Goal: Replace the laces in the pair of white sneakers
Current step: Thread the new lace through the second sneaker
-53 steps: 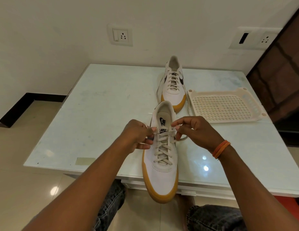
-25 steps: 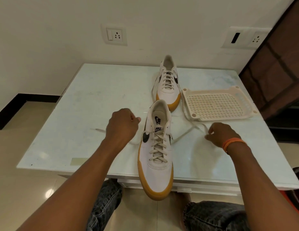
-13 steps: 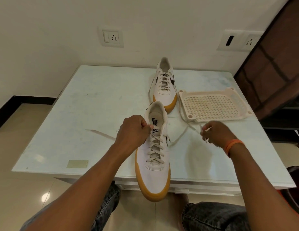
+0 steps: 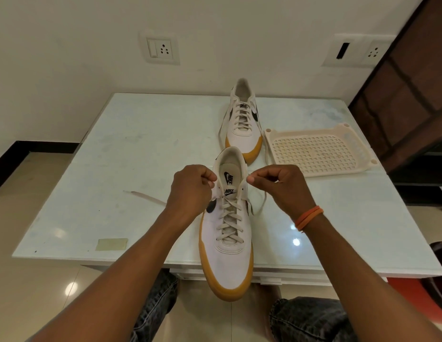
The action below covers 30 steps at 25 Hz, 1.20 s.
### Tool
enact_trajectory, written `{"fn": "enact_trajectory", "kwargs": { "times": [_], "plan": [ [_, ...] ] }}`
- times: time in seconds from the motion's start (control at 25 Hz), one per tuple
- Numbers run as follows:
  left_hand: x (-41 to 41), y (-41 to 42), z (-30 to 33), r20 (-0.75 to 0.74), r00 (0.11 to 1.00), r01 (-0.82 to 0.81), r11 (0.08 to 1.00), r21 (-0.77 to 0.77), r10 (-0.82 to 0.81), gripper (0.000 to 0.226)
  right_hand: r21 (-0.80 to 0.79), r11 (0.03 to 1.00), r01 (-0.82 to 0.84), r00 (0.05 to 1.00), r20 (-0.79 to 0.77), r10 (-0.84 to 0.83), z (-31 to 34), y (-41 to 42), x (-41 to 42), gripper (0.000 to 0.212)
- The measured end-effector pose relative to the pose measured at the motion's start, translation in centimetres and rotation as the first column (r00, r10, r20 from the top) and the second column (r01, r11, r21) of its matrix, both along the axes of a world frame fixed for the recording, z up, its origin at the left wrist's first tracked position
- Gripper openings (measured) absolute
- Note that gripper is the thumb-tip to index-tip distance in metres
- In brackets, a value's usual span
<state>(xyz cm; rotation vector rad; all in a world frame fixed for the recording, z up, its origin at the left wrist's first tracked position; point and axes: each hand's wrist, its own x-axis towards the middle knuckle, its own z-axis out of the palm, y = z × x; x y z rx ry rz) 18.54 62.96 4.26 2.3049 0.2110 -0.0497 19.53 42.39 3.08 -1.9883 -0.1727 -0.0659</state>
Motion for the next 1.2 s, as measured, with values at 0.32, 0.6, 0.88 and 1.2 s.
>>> {"fn": "enact_trajectory", "kwargs": {
  "times": [0.32,0.6,0.88,1.2],
  "plan": [
    [-0.9,-0.8,0.1,0.000,1.000,0.003,1.000,0.023,-0.003,0.032,-0.091,0.994,0.056,0.953,0.301,-0.026,-1.8,4.2,-0.7,0.011],
    [-0.6,-0.7,0.4,-0.077,0.996,-0.053,0.991,-0.123,0.044,0.014,-0.625,0.738,0.255,0.905,0.424,0.046,-2.3,4.8,-1.4,0.017],
    [-0.6,-0.2,0.6,-0.131,0.990,-0.082,0.969,-0.235,0.052,0.015,-0.595,0.782,0.188,0.925,0.375,0.064,-2.9,5.3,-1.0,0.010],
    [-0.5,0.2,0.6,-0.147,0.989,-0.063,0.965,-0.254,0.026,0.013,-0.526,0.846,0.090,0.954,0.289,0.078,-3.0,5.0,-0.6,0.011]
  ]
}}
